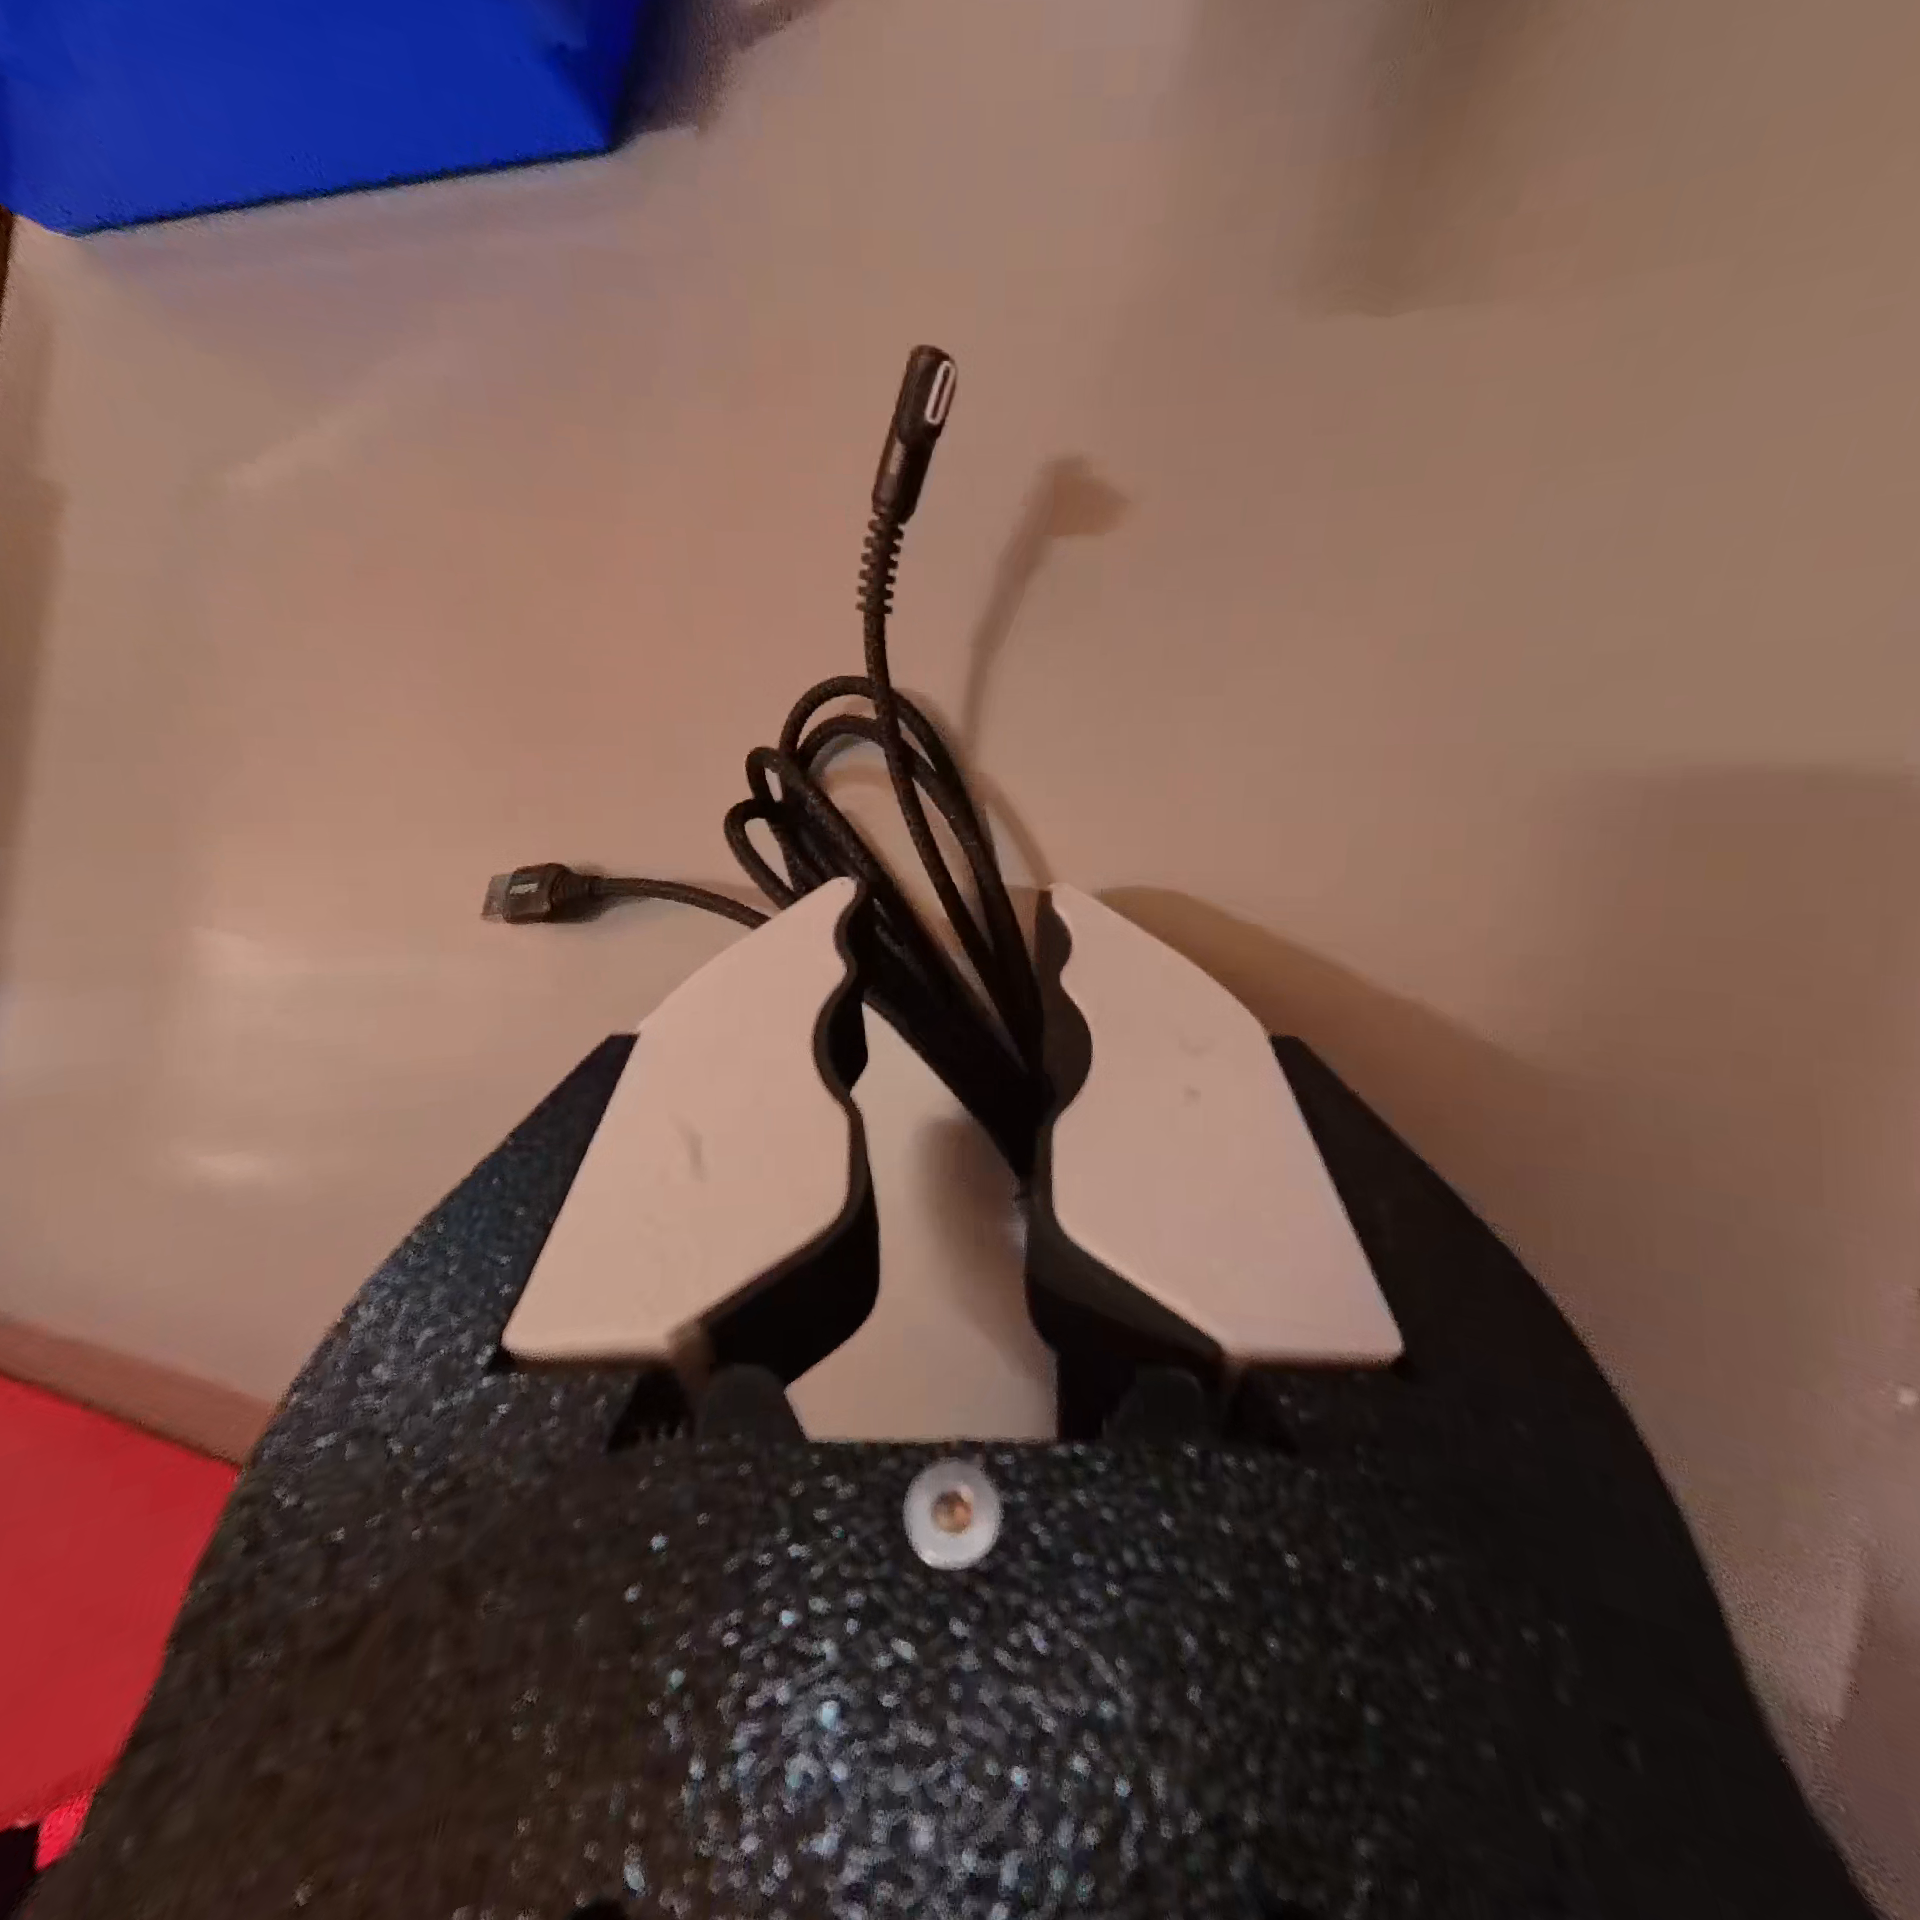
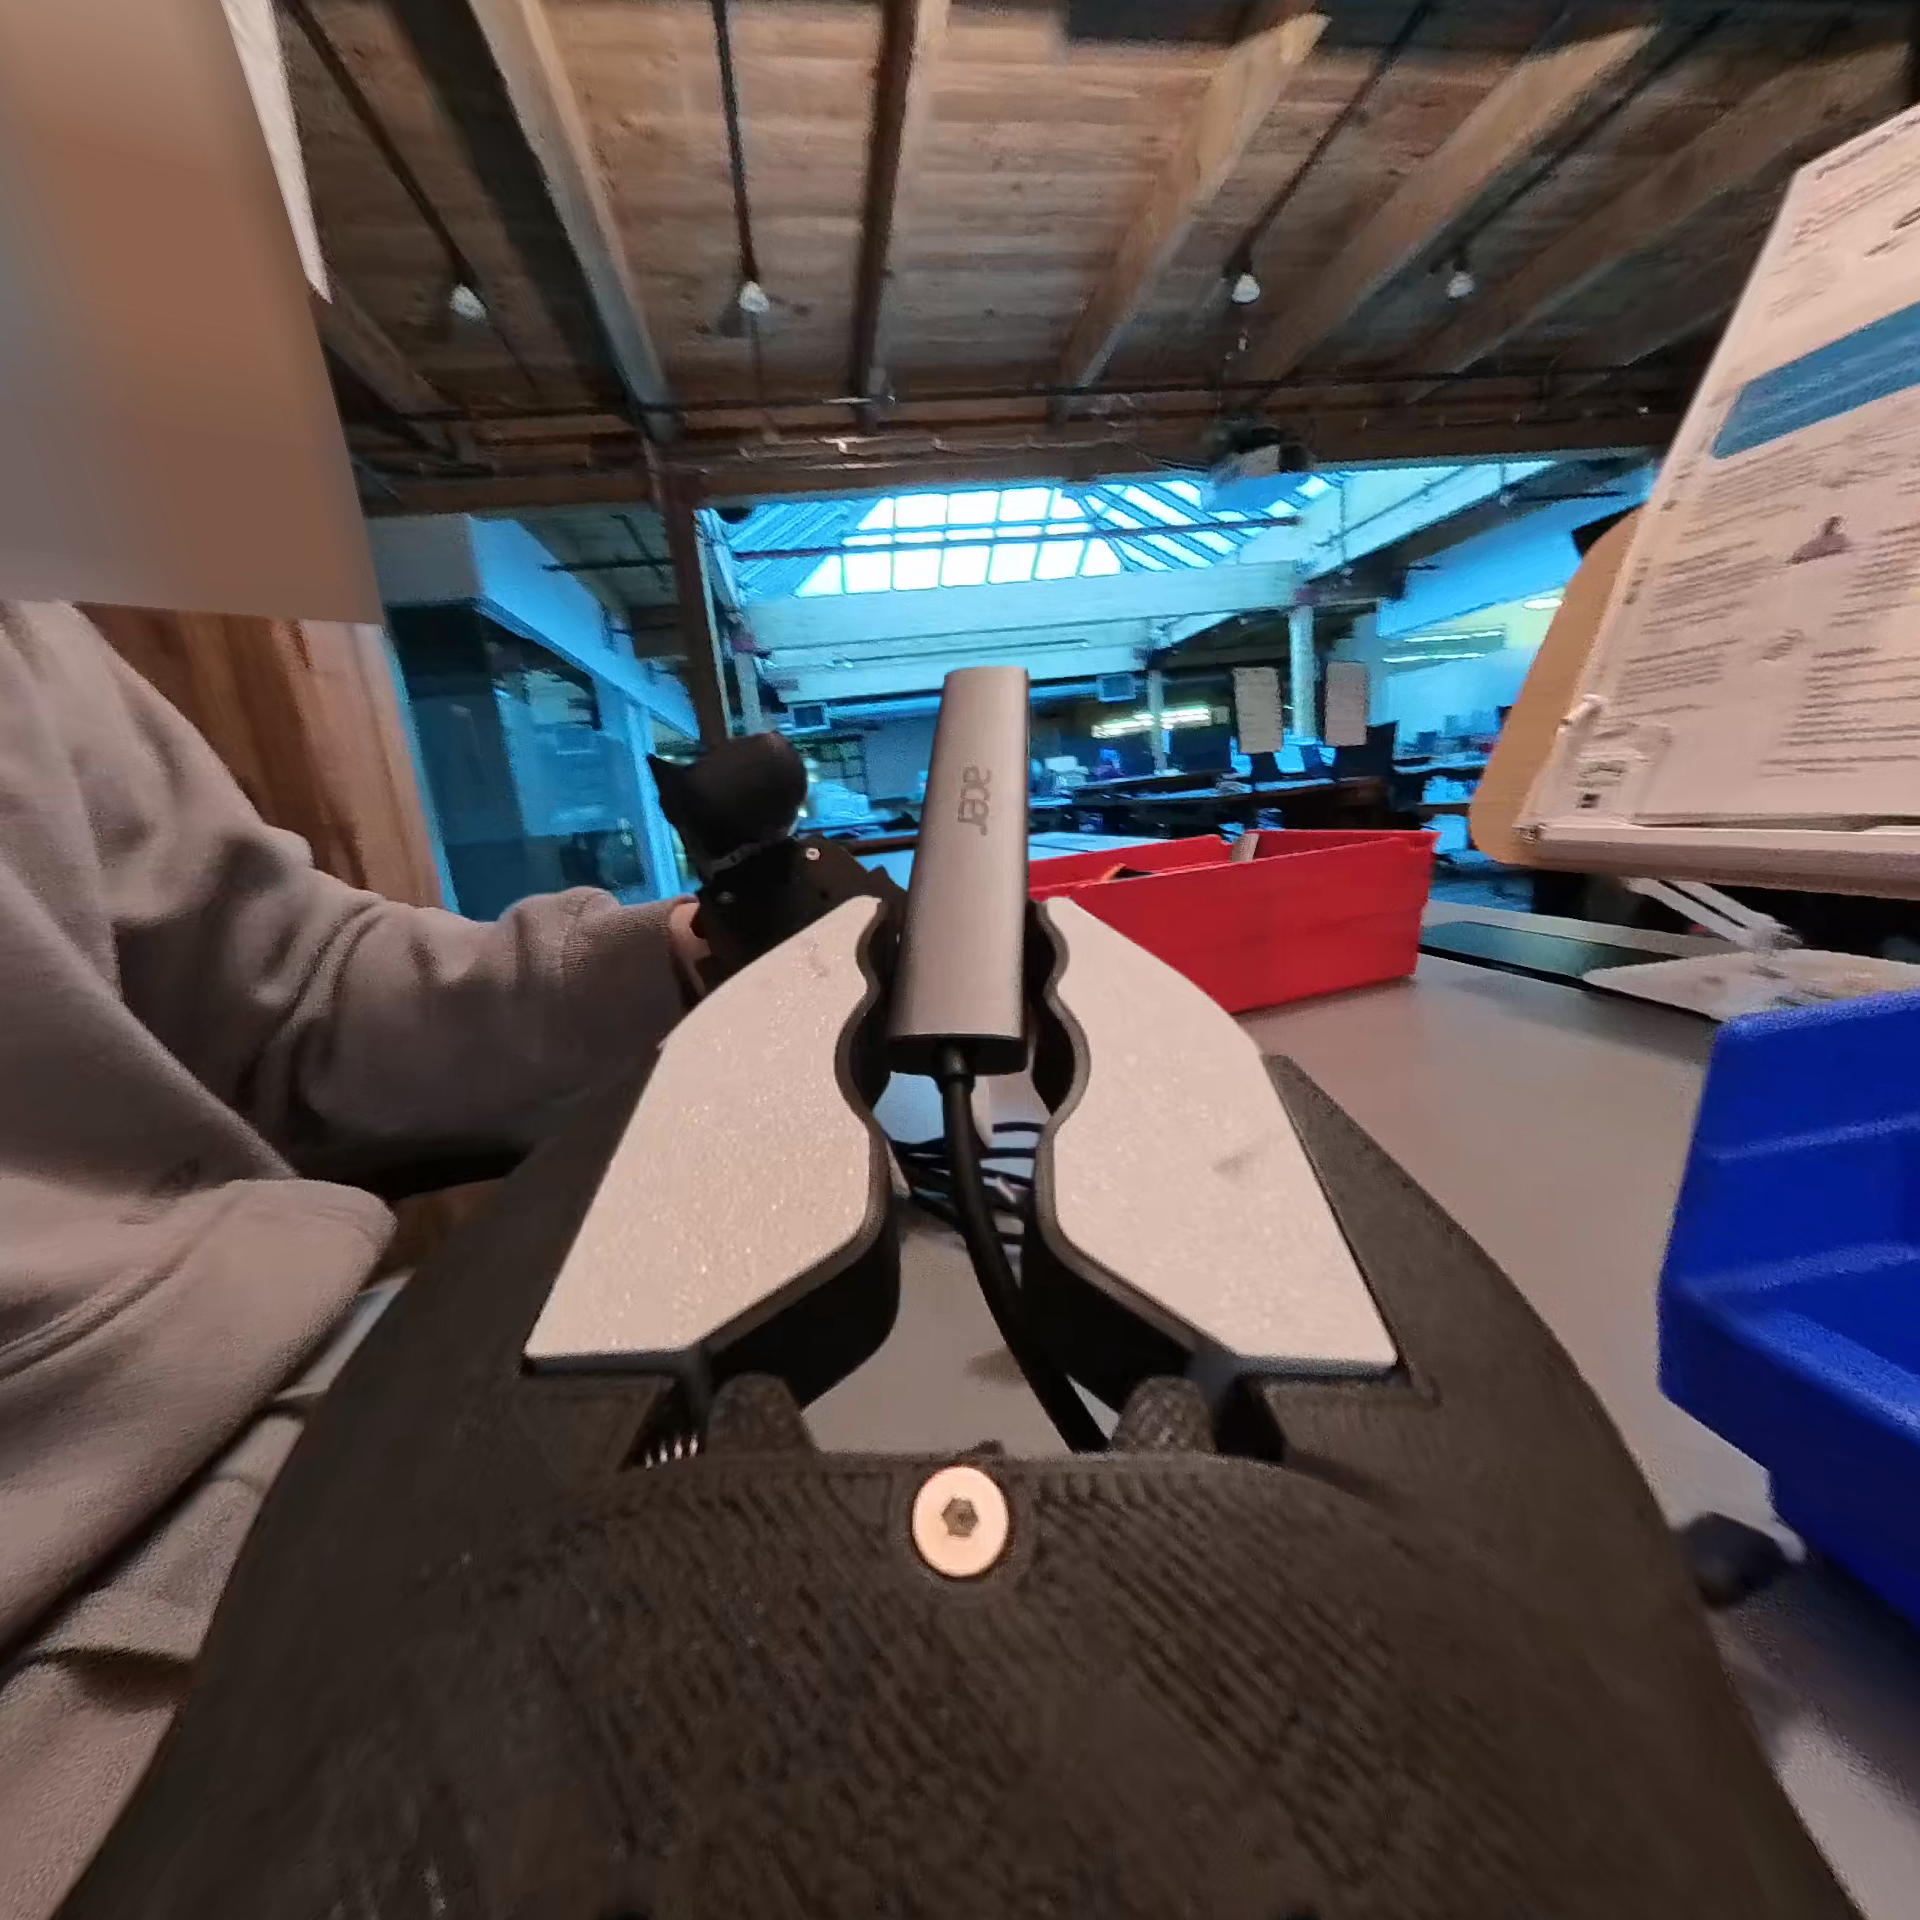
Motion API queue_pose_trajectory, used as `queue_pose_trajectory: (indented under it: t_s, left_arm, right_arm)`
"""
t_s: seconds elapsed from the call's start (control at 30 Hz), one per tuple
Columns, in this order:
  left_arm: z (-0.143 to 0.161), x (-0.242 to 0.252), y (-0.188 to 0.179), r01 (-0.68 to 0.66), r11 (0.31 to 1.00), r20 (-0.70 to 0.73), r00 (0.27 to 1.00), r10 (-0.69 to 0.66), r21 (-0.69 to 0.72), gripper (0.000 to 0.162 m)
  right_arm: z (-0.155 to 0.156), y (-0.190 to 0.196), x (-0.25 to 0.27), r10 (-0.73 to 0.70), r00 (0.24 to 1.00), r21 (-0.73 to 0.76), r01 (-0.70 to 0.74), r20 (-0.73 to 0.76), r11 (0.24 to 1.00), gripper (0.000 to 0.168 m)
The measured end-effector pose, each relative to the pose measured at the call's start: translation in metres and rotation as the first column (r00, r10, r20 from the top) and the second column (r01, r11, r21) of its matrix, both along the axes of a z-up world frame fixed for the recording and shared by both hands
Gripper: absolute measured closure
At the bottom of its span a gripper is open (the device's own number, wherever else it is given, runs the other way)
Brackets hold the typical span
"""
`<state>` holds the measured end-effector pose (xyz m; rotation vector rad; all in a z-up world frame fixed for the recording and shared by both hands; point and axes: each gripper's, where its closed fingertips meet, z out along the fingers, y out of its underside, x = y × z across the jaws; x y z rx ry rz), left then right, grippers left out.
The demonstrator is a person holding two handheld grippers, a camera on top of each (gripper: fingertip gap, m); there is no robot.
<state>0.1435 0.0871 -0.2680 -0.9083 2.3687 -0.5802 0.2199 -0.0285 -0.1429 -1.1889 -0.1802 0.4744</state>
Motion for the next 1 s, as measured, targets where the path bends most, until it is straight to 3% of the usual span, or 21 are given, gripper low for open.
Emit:
queue_pose_trajectory:
  t_s: [0.03,0.17,0.3,0.37,0.5,0.63,0.77,0.9,1.0]
  left_arm:
    - [0.001,0.002,0.005,-0.003,1.0,0.018,1.0,0.003,-0.007,0.135]
    - [0.012,0.007,0.034,-0.085,0.996,0.054,0.995,0.086,-0.028,0.138]
    - [0.045,0.016,0.013,0.03,0.996,0.117,0.993,-0.02,-0.089,0.134]
    - [0.049,0.023,0.01,0.091,0.995,0.07,0.994,-0.089,-0.028,0.13]
    - [0.032,0.034,0.018,0.25,0.968,-0.193,0.951,-0.243,0.012,0.128]
    - [0.019,0.055,0.02,0.268,0.946,-0.386,0.865,-0.319,-0.181,0.132]
    - [0.016,0.053,0.002,0.109,0.866,-0.591,0.689,-0.42,-0.488,0.143]
    - [0.01,0.055,-0.006,0.032,0.828,-0.662,0.584,-0.469,-0.559,0.146]
    - [0.003,0.055,-0.005,0.015,0.848,-0.709,0.539,-0.454,-0.53,0.139]
  right_arm:
    - [-0.001,0.002,0.003,-0.036,0.999,-0.007,0.036,0.006,0.999,0.144]
    - [-0.002,0.005,0.008,-0.12,0.993,-0.014,0.12,0.019,0.993,0.144]
    - [0.001,0.002,0.011,-0.093,0.995,0.012,0.093,-0.027,0.996,0.144]
    - [0.003,-0.001,0.016,-0.096,0.994,0.028,0.097,-0.059,0.995,0.144]
    - [0.004,-0.003,0.014,-0.075,0.995,0.043,0.077,-0.06,0.996,0.145]
    - [0.003,-0.001,0.01,-0.062,0.997,0.032,0.063,-0.04,0.998,0.144]
    - [0.005,-0.005,0.012,-0.051,0.997,0.056,0.055,-0.059,0.997,0.144]
    - [0.006,-0.007,0.011,-0.04,0.997,0.074,0.044,-0.06,0.996,0.144]
    - [0.005,-0.006,0.011,-0.021,0.998,0.063,0.025,-0.065,0.998,0.144]
